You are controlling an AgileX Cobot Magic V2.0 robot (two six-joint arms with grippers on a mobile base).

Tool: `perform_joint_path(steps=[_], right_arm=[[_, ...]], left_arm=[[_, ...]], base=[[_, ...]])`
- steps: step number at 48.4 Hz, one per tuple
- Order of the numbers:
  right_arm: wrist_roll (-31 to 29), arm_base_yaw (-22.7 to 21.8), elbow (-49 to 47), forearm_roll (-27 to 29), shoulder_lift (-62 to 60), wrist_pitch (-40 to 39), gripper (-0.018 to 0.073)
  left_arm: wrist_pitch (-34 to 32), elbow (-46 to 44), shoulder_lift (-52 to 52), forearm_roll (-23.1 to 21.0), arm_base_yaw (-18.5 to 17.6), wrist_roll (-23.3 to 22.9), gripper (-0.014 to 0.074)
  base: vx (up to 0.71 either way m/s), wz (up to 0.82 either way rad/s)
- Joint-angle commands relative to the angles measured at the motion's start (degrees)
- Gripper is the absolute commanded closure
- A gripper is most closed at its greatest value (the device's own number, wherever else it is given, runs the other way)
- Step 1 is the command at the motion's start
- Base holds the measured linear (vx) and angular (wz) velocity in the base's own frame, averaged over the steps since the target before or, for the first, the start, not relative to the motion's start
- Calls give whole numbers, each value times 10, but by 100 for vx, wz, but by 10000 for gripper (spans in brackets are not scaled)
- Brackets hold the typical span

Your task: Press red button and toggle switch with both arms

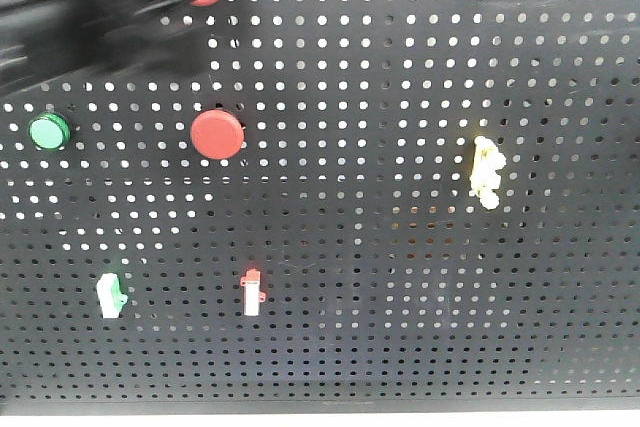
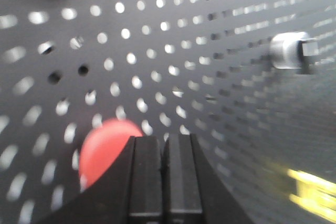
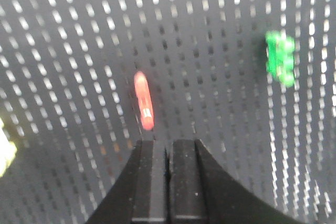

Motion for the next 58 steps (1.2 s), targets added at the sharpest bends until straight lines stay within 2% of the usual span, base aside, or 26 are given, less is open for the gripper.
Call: perform_joint_path(steps=[1, 7, 16, 25, 29, 32, 36, 43, 48, 54, 58], right_arm=[[-5, -1, -19, -2, 8, -34, 562], [-5, -1, -19, -2, 8, -35, 562], [-5, -1, -19, 1, 8, -35, 562], [-6, -1, -19, 46, 8, -29, 562], [-18, -1, -19, 70, 8, -29, 562], [-57, -1, -19, 95, 8, -29, 562], [-146, -1, -19, 152, 8, -29, 562], [-344, -1, -19, 314, 10, -15, 562], [-464, -1, -19, 436, 23, -6, 562], [-572, -1, -29, 587, 60, 2, 562], [-633, -1, -62, 658, 100, 29, 562]], left_arm=[[-23, -51, 18, 0, 17, -1, 594], [-1, -80, 42, -2, 34, -21, 594], [16, -83, 31, -2, 38, -32, 594], [81, -78, -5, -8, 28, -32, 594], [83, -45, -36, -8, 20, -31, 594], [65, 3, -71, -6, 13, -29, 594], [30, 89, -129, -7, 8, -29, 594], [-11, 251, -242, -8, 7, -46, 594], [-22, 361, -321, -8, 7, -66, 594], [-29, 469, -417, -8, 7, -80, 594], [-30, 516, -466, -8, 7, -92, 594]], base=[[0, 0], [0, 0], [0, 0], [0, 0], [0, 0], [0, 0], [0, 0], [0, 0], [0, 0], [0, 0], [0, 0]])
